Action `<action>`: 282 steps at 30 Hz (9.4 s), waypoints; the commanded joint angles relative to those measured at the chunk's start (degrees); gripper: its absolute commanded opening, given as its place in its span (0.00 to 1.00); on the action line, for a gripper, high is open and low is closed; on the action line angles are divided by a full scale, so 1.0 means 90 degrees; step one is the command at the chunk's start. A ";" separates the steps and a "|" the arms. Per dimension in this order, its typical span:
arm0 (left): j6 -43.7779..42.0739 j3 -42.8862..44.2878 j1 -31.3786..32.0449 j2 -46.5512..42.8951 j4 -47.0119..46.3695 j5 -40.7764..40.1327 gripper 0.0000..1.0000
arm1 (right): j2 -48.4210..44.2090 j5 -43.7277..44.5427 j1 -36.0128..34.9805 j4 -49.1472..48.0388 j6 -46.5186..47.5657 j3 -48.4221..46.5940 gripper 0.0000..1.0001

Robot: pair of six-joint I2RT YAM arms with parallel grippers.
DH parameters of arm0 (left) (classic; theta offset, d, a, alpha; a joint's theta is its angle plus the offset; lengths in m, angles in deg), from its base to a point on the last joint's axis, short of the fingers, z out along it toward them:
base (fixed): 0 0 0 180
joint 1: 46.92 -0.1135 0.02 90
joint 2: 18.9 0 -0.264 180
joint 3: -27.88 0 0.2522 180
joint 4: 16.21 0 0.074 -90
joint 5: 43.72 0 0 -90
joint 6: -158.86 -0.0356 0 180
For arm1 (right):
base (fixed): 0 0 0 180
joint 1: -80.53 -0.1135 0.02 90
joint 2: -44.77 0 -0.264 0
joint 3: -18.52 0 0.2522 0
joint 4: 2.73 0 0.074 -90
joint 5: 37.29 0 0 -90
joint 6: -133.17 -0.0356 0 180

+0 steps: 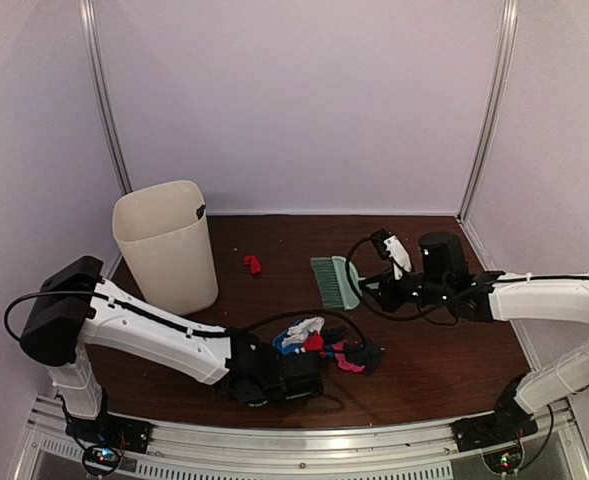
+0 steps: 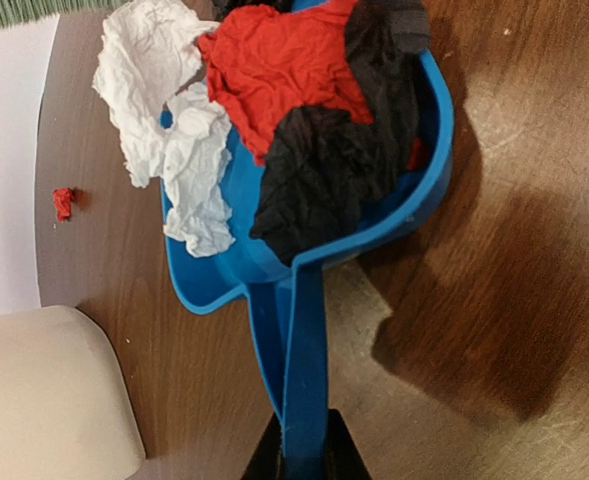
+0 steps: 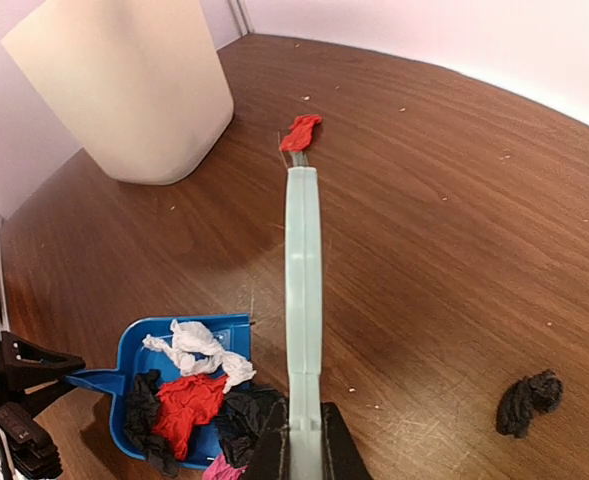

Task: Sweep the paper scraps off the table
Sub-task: Sweep the paper scraps into the dustpan, then dump the paper scraps in the dustpan into the trash bin, then sweep the paper scraps at the center of the board.

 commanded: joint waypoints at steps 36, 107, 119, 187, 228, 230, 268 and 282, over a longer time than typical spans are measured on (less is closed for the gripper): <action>-0.0997 -0.0159 0.0093 -0.0199 -0.0778 0.0600 0.00 | 0.1086 0.2328 0.0308 0.0385 0.0832 -0.0168 0.00; -0.0660 -0.1141 -0.0169 -0.1751 -0.2143 -0.1117 0.00 | -0.0434 0.1482 -0.1472 0.0456 0.0114 -0.0853 0.00; -0.0731 -0.0872 -0.0120 -0.1991 -0.1839 -0.1281 0.00 | -0.0813 0.2365 -0.1472 0.0842 0.0253 -0.1459 0.00; 0.1521 0.1147 -0.3505 -0.4549 0.0584 -0.0078 0.00 | -0.1993 0.3687 -0.0277 -0.0235 -0.1028 0.0419 0.00; 0.4739 -0.0363 -0.6123 -0.5764 -0.1868 0.5087 0.00 | -0.1924 0.3053 -0.0275 -0.0287 -0.1127 0.0209 0.00; 0.4970 -0.0369 -0.6170 -0.5837 -0.1991 0.5228 0.00 | -0.1777 0.2856 -0.0277 -0.0268 -0.1148 0.0066 0.00; 0.2097 -0.0730 -0.6167 -0.6499 -0.1552 0.3735 0.00 | 0.6899 0.2068 -0.0629 0.1737 -0.6006 -0.8310 0.00; 0.1938 -0.0824 -0.6169 -0.6447 -0.1485 0.3803 0.00 | 0.4455 0.2552 -0.0614 0.1183 -0.5786 -0.4594 0.00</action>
